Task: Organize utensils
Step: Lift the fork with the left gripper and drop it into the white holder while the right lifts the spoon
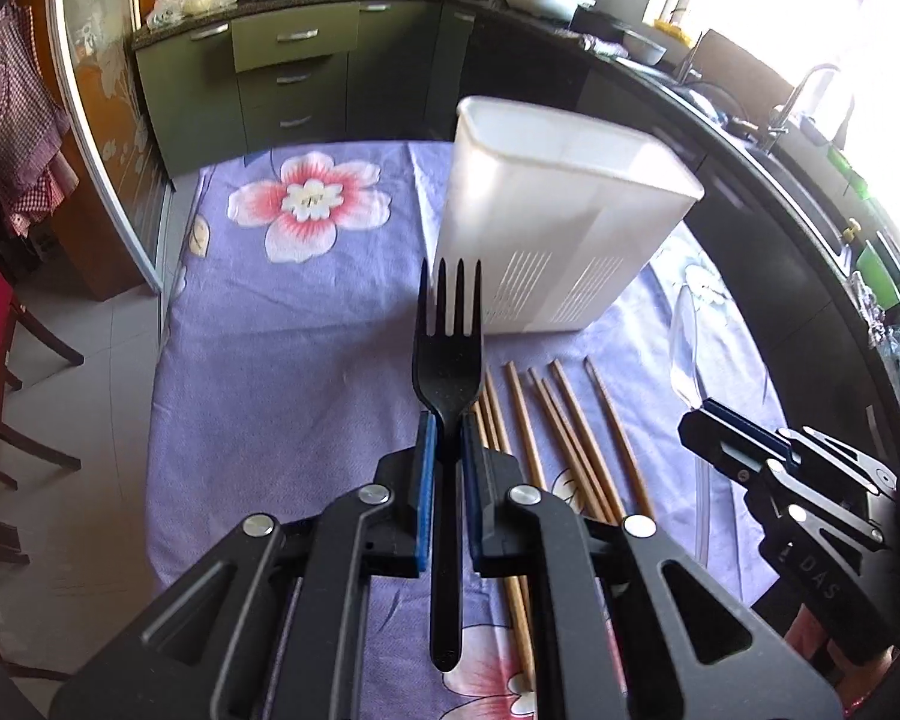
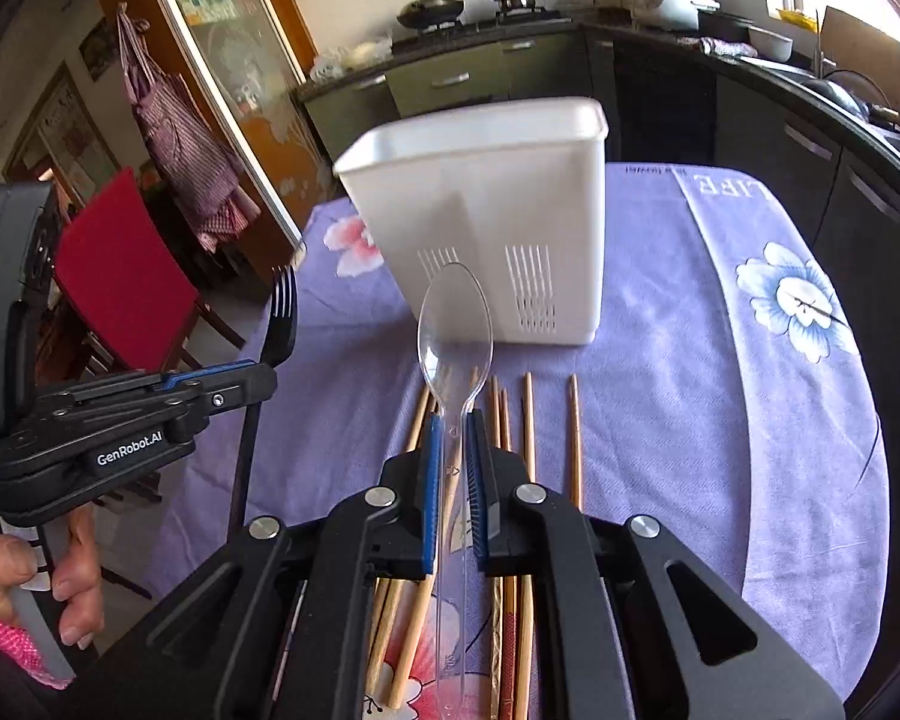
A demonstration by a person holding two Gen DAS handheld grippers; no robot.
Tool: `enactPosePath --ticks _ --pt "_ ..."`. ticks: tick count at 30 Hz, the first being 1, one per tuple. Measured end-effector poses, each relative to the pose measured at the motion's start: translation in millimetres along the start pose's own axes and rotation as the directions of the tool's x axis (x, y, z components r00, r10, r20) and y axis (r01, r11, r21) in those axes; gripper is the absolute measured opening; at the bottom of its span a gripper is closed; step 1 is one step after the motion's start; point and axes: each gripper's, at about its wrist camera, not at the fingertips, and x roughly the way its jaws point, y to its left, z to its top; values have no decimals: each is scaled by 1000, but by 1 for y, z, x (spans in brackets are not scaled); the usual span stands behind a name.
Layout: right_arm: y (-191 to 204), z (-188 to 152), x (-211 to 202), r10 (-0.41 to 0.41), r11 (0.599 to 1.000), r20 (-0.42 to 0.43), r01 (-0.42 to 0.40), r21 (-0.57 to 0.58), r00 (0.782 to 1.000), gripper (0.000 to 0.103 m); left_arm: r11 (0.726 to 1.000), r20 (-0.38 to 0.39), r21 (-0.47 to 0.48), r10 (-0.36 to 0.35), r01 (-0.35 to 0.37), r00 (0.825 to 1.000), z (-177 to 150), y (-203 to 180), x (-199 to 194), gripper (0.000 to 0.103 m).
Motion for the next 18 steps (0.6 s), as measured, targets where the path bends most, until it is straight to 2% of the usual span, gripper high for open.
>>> enactPosePath --ticks 4,7,11,14,16,18 --pt "-8 11 -30 24 1000 91 -25 7 996 9 999 119 25 -41 39 992 29 -18 -31 9" --pt "-16 14 -48 30 999 135 -31 8 990 9 998 239 44 -54 45 969 58 -32 -47 9" --pt "-25 16 -55 34 999 152 -37 16 988 9 997 385 47 -74 60 920 96 -46 -53 9" --pt "-34 14 -60 27 999 160 -31 24 987 9 997 487 45 -75 61 870 118 -53 -52 9" --pt "-37 14 -61 24 999 170 -29 28 985 9 997 536 44 -76 62 841 128 -56 -49 9" --pt "-40 15 -63 20 999 177 -25 28 984 9 998 566 37 -64 52 822 136 -58 -39 9"
